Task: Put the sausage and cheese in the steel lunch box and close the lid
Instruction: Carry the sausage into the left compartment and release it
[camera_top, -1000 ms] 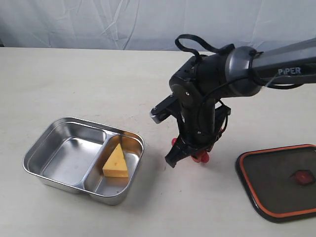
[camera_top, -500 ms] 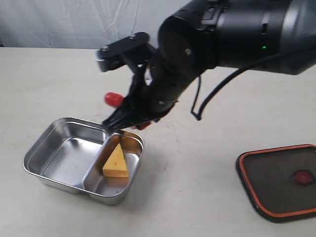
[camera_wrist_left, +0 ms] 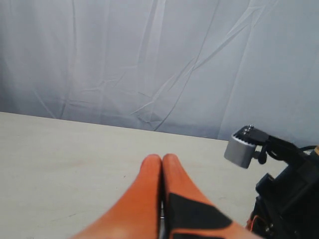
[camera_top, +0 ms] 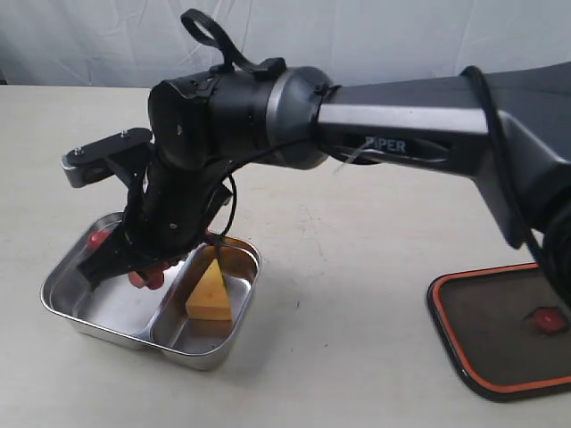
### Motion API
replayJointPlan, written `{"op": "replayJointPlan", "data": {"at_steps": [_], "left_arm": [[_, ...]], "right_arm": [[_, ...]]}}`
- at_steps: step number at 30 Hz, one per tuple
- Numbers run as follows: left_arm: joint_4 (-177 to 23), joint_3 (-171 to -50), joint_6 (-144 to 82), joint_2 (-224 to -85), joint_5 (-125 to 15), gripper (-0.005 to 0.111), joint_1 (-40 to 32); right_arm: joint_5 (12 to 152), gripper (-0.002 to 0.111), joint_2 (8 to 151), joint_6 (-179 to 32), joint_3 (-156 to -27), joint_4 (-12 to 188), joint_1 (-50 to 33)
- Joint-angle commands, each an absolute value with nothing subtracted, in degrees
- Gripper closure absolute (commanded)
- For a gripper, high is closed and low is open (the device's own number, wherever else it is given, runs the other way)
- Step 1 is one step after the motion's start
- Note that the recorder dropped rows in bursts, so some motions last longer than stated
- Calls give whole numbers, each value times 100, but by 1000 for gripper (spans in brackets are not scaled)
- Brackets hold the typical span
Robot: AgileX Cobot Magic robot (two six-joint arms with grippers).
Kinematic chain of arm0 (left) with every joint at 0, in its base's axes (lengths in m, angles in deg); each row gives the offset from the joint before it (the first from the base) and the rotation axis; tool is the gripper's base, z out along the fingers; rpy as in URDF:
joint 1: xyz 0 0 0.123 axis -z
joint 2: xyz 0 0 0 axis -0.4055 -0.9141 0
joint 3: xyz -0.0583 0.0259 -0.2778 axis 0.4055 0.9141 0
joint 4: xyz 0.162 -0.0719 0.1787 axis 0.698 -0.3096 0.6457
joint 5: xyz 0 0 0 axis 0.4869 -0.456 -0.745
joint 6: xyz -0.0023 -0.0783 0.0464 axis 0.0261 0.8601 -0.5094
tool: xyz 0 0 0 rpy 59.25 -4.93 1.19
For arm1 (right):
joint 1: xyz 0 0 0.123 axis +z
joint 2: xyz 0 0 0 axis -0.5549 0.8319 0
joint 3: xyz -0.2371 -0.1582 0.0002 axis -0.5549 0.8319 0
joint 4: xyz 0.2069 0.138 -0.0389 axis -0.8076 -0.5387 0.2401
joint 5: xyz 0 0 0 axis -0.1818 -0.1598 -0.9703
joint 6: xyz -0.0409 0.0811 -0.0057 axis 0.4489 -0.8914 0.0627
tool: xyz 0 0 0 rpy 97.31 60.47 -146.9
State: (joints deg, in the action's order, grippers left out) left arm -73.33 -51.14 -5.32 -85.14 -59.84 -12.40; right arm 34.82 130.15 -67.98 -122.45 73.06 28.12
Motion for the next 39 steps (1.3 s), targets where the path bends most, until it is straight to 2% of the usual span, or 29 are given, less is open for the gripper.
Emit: {"op": "replayJointPlan", "data": {"at_steps": [1,4,5,8,9,10,12,13,15,16,18,20,24,30,39], "left_arm": [[-7317,-5098,-546,-8485,-5945,107,-1245],[-7317,-5098,-546,-8485,-5945,107,-1245],[-7317,-5098,-546,-8485,-5945,107,-1245],[-7317,-5098,-546,-8485,-5945,107,-1245],[-7317,-5098,-546,-8485,-5945,107,-1245],[-7317,-5098,-546,-8485,-5945,107,-1245],[-7317,-5098,-546,-8485,-5945,107,-1245],[-7317,-5098,-546,-8485,-5945,107,-1245],[-7317,-5098,-546,-8485,-5945,107,-1245],[-7317,-5098,-546,-8485,-5945,107,-1245],[-7317,-5098,-546,-8485,-5945,107,-1245],[-7317,-5098,-546,-8485,-5945,107,-1245],[-7317,-5098,-546,-8485,-5945,107,-1245],[-7317,-5098,-546,-8485,-5945,107,-1245],[-7317,-5098,-546,-8485,-5945,107,-1245]], "right_arm": [[3429,109,13129,-6706,-12326,7262,2805],[3488,107,13129,-6716,-12326,7277,2805],[3488,103,13129,-6716,-12326,7277,2805],[3501,79,13129,-6716,-12326,7287,2805],[3501,69,13129,-6716,-12326,7300,2805],[3473,52,13129,-6786,-12377,7323,2805],[3187,47,13118,-7036,-12512,7313,2805],[3082,48,13078,-7103,-12555,7323,2805],[2729,63,12922,-7142,-12626,7141,2805],[2426,83,12793,-7043,-12626,6870,2879],[1936,107,12713,-6623,-12626,6679,3184],[1620,109,12727,-6634,-12605,6783,3569],[1859,109,12727,-7739,-11949,7736,4009],[2417,109,12727,-8148,-11159,8142,3935],[2399,109,12727,-8773,-11093,8922,3562]]}}
